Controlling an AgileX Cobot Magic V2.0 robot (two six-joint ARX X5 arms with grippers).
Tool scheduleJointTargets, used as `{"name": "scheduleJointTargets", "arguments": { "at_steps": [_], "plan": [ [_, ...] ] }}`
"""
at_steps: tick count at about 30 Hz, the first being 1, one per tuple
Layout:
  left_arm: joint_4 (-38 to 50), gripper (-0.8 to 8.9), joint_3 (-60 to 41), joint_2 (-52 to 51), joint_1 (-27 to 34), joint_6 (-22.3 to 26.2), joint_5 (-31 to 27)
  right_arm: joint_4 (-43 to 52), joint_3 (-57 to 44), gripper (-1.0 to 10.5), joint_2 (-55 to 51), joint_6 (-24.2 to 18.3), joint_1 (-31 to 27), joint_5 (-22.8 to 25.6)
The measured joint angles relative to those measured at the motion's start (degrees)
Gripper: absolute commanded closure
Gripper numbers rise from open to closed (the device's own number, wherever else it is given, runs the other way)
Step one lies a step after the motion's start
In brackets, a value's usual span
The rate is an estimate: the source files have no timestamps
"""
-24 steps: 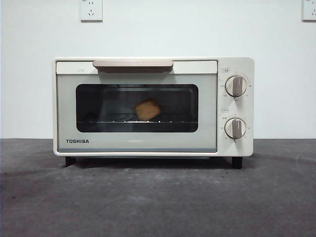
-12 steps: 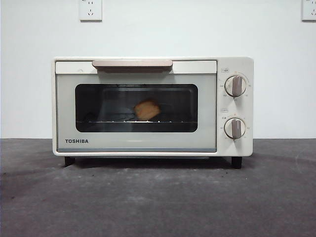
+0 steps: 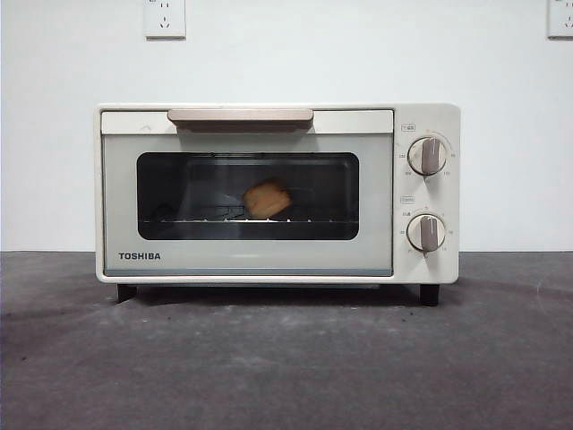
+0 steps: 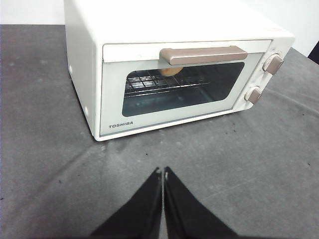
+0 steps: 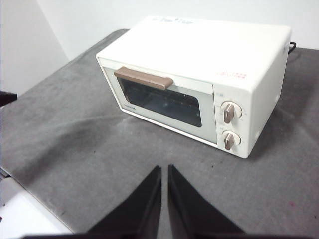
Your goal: The left arm flap open the oven, the right arm pick bread and place it into oven, the left arm flap close the oven
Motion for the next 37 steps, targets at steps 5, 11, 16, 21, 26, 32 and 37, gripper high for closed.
{"name": "scheduleJointTargets", "arguments": {
  "at_steps": [5,11,16,21,26,32,37],
  "plan": [
    [0.0,8.02,0.0,0.0,0.0,0.0,0.0,1.25,0.0,9.3,0.0,0.0,0.0,0.0],
    [1.09,8.02,-0.11,0.0,0.0,0.02,0.0,2.08,0.0,9.3,0.0,0.0,0.0,0.0],
    [3.19,8.02,-3.45,-2.05,0.55,0.94,-0.63,2.08,0.0,9.3,0.0,0.0,0.0,0.0],
    [16.0,8.02,-15.96,-9.49,2.69,-1.07,-10.14,2.05,0.0,9.3,0.0,0.0,0.0,0.0],
    [25.9,8.02,-29.33,-15.8,3.41,-3.54,-19.34,2.08,0.0,9.3,0.0,0.0,0.0,0.02],
    [28.59,8.02,-33.99,-15.67,3.5,-4.33,-27.3,2.08,0.0,9.3,-0.04,0.0,0.0,0.02],
    [32.35,8.02,-35.36,-15.65,3.5,-4.13,-27.87,2.05,0.0,9.3,-0.04,0.0,0.0,0.0]
  ]
}}
